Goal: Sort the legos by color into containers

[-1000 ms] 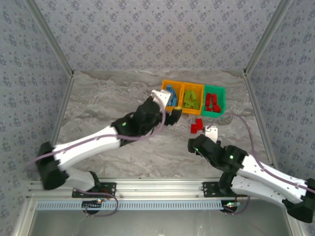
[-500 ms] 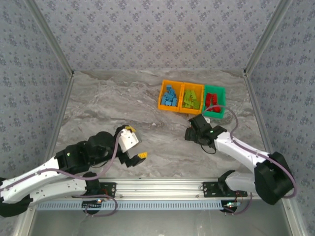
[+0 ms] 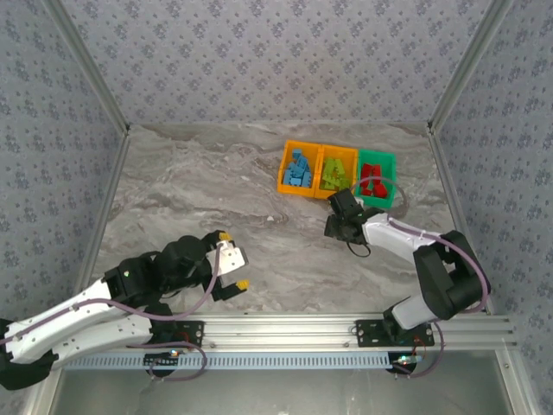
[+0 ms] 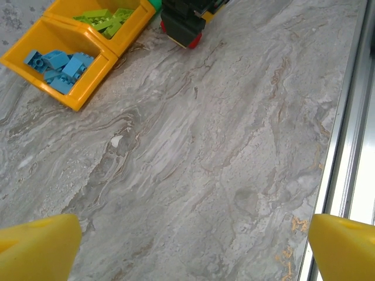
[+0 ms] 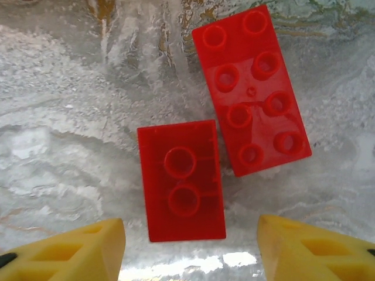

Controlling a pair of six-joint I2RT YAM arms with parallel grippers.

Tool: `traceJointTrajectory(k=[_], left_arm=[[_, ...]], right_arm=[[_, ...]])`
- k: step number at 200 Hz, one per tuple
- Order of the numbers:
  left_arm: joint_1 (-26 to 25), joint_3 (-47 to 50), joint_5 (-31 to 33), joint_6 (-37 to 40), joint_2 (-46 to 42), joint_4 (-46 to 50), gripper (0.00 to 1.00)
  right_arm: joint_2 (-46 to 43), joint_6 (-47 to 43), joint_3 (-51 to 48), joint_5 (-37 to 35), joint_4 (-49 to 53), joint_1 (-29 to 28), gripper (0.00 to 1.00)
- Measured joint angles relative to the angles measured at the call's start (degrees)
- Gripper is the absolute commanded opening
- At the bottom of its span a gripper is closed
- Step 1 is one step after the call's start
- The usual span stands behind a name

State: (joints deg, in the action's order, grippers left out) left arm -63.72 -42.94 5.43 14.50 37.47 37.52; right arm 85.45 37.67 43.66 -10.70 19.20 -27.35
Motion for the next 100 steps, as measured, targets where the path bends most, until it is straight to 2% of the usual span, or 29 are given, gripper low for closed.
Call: traceJointTrajectory(k=[30,55,81,100], left_arm=[[0.9,0.2,-1.7,1.1,-0.2,0.0,0.99],[1.5,0.5,-2.5,2.2,-0.3,-0.1,0.99],[1.6,1.4,-3.7,3.3,-0.8,-0.2,0.99],[1.9,1.9,-4.5,4.2,-1.1,-0.2,0.99]], right_arm=[[2.6,-0.1,0.8,0.0,-0.9,0.2,0.37],[3.5,-0.6,1.9,-0.3,-1.5,0.2,0.3],[2.3,-0.6,1.9,-0.9,-0.6,-0.2,0.28],[-3.3,-0.4,1.2,-2.8,1.4,-1.9,0.27]])
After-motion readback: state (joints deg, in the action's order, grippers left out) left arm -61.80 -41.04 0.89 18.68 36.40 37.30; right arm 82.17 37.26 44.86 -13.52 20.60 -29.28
